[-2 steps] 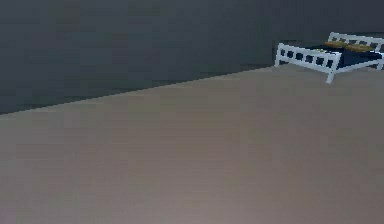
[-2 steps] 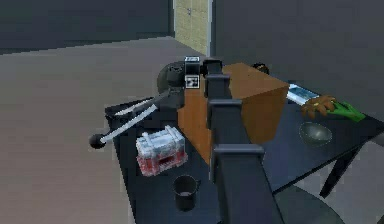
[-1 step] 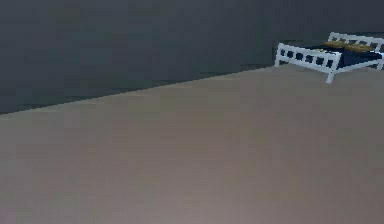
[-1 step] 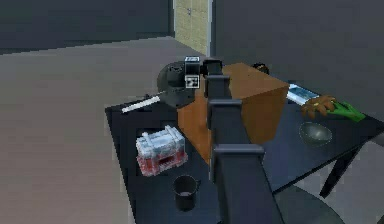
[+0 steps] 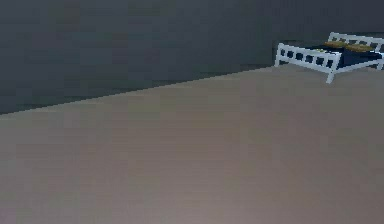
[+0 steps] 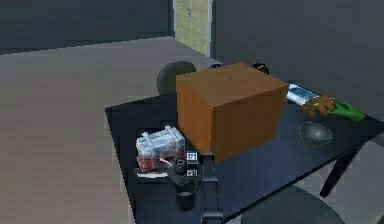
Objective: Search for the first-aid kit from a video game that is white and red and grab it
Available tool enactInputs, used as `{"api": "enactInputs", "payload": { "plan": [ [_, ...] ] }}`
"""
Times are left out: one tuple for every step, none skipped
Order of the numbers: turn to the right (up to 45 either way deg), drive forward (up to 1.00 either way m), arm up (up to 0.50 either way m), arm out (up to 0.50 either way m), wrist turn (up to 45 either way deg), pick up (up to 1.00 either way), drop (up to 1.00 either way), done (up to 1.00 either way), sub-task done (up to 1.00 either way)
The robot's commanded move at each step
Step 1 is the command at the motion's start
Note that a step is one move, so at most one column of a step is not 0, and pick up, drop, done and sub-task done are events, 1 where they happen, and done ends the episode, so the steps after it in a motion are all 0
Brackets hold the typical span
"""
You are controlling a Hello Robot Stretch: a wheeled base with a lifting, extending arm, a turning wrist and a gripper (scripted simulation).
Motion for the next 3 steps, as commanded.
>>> {"api": "enactInputs", "payload": {
  "plan": [
    [0.0, 0.0, 0.0, 0.0, 0.0, 1.0, 0.0, 0.0, 0.0],
    [0.0, 0.0, 0.1, 0.0, 0.0, 0.0, 0.0, 0.0, 0.0],
    [0.0, 0.0, 0.0, 0.0, 0.0, 0.0, 0.0, 1.0, 0.0]
  ]
}}
